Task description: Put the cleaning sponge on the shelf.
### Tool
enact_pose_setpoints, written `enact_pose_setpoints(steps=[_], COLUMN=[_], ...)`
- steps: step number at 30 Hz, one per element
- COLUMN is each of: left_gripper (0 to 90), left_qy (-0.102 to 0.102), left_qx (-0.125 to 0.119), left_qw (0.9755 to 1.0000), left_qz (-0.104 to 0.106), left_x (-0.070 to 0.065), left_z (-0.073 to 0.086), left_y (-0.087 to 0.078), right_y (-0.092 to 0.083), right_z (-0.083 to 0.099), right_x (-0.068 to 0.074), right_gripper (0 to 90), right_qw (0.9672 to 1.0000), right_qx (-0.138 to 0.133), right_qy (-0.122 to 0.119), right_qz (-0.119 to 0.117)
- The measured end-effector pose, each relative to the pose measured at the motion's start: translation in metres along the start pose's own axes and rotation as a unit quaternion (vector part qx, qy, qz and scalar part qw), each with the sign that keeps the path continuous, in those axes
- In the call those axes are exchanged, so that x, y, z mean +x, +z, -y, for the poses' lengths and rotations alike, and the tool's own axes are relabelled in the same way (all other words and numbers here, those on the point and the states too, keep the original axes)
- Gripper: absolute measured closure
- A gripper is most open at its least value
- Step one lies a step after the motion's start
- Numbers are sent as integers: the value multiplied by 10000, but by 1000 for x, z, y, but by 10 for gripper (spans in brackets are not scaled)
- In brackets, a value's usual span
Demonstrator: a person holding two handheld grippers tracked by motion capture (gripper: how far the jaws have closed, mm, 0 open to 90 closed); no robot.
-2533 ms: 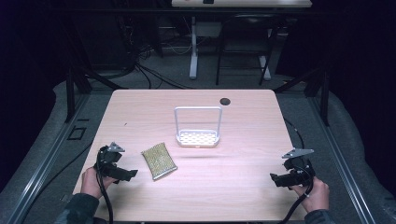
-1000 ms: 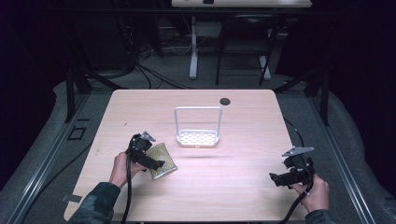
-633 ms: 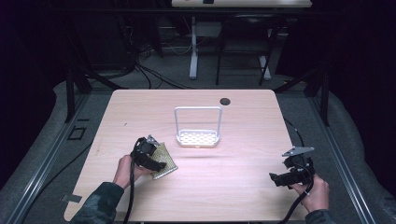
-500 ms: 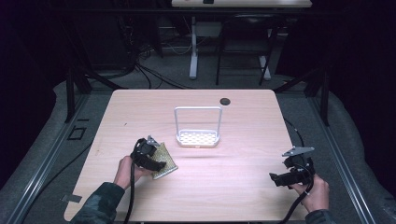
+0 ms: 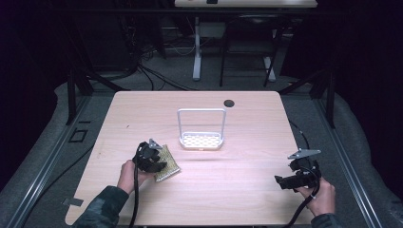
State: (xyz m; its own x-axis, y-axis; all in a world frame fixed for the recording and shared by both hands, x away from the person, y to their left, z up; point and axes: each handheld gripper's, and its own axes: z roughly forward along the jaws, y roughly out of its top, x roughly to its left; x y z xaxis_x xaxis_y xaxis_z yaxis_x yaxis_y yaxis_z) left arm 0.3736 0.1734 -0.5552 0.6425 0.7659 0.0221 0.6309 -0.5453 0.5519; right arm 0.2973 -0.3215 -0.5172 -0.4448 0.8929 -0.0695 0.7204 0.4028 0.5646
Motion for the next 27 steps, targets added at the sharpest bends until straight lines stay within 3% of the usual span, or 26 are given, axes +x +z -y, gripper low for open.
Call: enact_pose_setpoints(steps=[6,21,27], left_gripper=[864,897,896], left_qy=[154,338,304], left_qx=[-100,-191,-277], left_qw=[9997,9991,9991], left_qz=[-131,-161,-109], left_x=[-4,-4,-4], left_z=[1,0,0], left_y=[-1,-9,-16], right_y=[-1,-2,-2], right_z=[0,0,0], right_x=[-1,-3,-3], right_gripper=[38,56,57], right_qw=[10000,10000,10000], right_qx=[-4,-29,-34], right_qy=[-5,3,3], right_qz=[25,15,23])
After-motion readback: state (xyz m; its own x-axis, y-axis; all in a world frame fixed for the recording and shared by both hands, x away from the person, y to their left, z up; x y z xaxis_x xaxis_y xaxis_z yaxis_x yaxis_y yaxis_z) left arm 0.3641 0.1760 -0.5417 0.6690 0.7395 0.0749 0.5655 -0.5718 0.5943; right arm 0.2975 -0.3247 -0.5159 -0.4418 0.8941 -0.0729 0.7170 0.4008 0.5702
